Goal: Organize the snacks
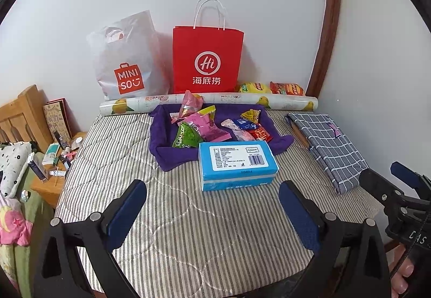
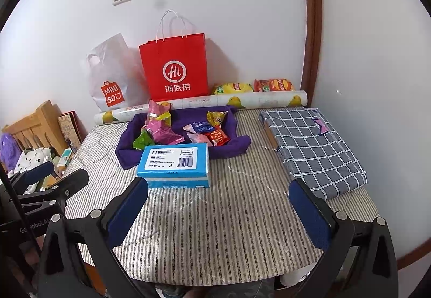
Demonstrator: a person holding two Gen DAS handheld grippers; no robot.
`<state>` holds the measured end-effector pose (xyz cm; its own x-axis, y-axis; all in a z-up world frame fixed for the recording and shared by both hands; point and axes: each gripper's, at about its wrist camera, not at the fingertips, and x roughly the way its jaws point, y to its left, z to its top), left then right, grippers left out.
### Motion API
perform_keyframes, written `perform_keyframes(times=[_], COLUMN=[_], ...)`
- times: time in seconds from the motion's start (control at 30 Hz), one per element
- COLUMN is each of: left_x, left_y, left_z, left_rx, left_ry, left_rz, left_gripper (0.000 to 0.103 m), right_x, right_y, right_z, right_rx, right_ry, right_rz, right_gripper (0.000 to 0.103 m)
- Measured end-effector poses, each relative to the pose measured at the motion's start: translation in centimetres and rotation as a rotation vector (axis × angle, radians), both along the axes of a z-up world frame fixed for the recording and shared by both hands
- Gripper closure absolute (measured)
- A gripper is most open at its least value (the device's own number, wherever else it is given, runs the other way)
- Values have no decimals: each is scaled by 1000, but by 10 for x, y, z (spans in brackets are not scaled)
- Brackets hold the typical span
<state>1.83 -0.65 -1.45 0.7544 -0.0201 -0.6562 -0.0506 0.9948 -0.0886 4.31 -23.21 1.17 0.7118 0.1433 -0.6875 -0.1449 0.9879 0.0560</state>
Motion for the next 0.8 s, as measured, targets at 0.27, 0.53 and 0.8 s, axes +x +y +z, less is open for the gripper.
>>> perform_keyframes(times=[0.27, 0.53, 0.8], left_x=[-1, -2, -3], left_y=[1, 1, 2], left_z=[2, 2, 4], left_rx=[-3, -4, -2], left_ry=[-3, -3, -7], left_rz=[0, 2, -2], left_gripper=[3, 3, 3], right_x=[-1, 0, 1], right_y=[-2, -3, -3], right_z=[2, 3, 3], right_rx=[5, 2, -2], right_ry=[-2, -3, -3], right_rz=[-1, -2, 1], right_gripper=[0, 0, 0])
